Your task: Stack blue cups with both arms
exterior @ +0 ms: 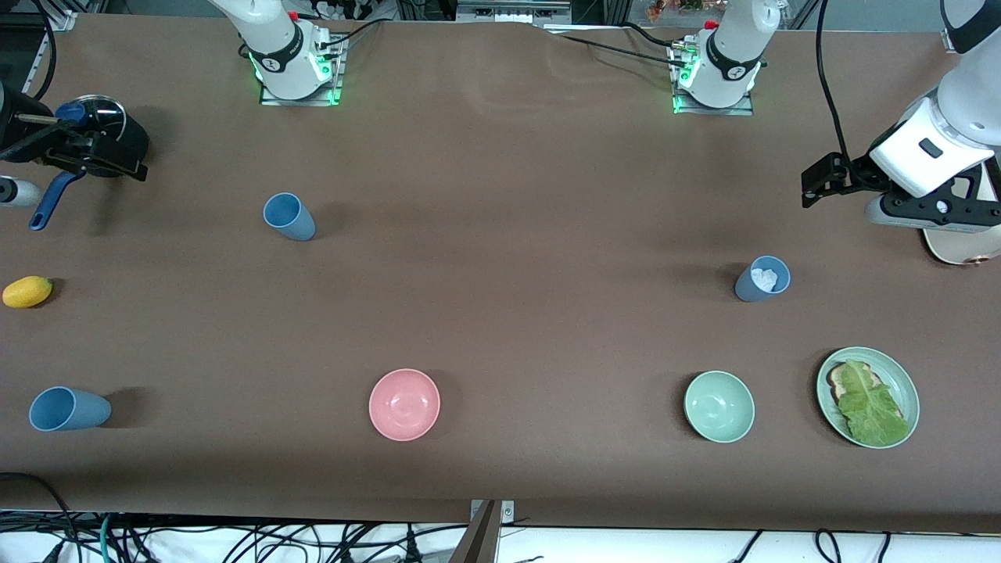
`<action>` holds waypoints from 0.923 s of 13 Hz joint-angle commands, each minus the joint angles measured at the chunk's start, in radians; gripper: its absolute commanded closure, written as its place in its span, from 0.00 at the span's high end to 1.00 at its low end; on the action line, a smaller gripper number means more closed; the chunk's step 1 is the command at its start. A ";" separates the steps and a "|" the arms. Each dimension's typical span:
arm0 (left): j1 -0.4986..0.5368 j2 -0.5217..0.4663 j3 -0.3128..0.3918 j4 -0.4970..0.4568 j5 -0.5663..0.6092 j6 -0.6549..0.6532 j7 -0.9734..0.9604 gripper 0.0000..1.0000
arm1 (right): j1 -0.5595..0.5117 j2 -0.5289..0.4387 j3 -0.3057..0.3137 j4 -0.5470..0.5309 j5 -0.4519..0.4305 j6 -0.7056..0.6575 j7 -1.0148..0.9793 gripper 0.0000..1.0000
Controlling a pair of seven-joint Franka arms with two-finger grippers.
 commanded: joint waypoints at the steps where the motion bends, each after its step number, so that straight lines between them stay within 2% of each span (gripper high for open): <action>1: 0.005 -0.009 -0.001 -0.006 -0.022 -0.002 0.001 1.00 | -0.003 0.002 0.005 0.012 0.018 -0.037 0.001 1.00; 3: 0.008 -0.009 -0.001 -0.006 -0.022 -0.002 0.003 1.00 | -0.003 0.002 0.033 0.019 0.018 -0.048 -0.008 1.00; 12: 0.006 -0.009 -0.001 -0.006 -0.022 -0.002 0.003 1.00 | -0.005 0.005 0.027 0.021 0.019 -0.046 -0.010 1.00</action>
